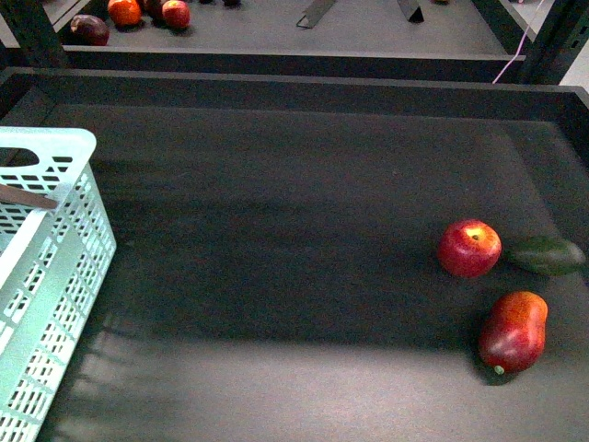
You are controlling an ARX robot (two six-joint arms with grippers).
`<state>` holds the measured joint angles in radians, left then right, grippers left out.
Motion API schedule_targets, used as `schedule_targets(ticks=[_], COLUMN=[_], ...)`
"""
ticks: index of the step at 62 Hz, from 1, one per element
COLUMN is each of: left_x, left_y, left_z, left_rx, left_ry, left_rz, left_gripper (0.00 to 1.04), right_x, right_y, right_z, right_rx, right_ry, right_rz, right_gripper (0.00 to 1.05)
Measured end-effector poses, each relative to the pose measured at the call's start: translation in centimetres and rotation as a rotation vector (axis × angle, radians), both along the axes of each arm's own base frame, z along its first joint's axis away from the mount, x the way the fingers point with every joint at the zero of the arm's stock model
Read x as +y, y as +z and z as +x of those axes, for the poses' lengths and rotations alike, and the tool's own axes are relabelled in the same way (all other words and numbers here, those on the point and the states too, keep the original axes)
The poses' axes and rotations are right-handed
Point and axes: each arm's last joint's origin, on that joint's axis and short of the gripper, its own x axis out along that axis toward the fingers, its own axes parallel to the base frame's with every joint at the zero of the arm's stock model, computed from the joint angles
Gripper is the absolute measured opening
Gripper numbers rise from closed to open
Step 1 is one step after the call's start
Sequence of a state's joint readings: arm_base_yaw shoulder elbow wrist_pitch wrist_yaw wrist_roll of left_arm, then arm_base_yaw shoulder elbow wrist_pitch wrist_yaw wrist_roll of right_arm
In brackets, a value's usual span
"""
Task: Pick apple with right arm and hold basket with left
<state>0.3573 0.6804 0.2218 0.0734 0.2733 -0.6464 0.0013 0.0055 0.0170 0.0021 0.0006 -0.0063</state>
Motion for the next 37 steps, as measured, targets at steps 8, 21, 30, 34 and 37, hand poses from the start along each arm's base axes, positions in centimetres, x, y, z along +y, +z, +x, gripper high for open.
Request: schedule_targets(ticks=[8, 21, 30, 34, 37], left_x=[2.8, 5.7, 6.7, 6.8, 6.7], left_y=[-1.3, -2.7, -3.0, -3.0, -3.1], left_z=[1.9, 5.8, 8.7, 10.0, 10.8], left_rx=[0.03, 0.029, 0.017, 0.013, 0.014], left_ry=[0.099, 0.14, 0.156, 0.158, 0.161], left_rz=[-0.165, -0.272, -0.317, -0.339, -0.352], left_gripper=[0.98, 0.98, 0.98, 0.98, 0.98], right_x=[0.0, 0.0, 0.0, 0.0, 0.0], right_y=[0.0, 0.0, 0.0, 0.0, 0.0], right_z=[0.0, 0.0, 0.0, 0.0, 0.0], right_rx=[0.0, 0.0, 0.0, 0.0, 0.0], right_ry=[0.0, 0.0, 0.0, 0.0, 0.0], right_rz=[0.0, 0.0, 0.0, 0.0, 0.0], right_gripper=[0.96, 0.96, 0.96, 0.96, 0.96])
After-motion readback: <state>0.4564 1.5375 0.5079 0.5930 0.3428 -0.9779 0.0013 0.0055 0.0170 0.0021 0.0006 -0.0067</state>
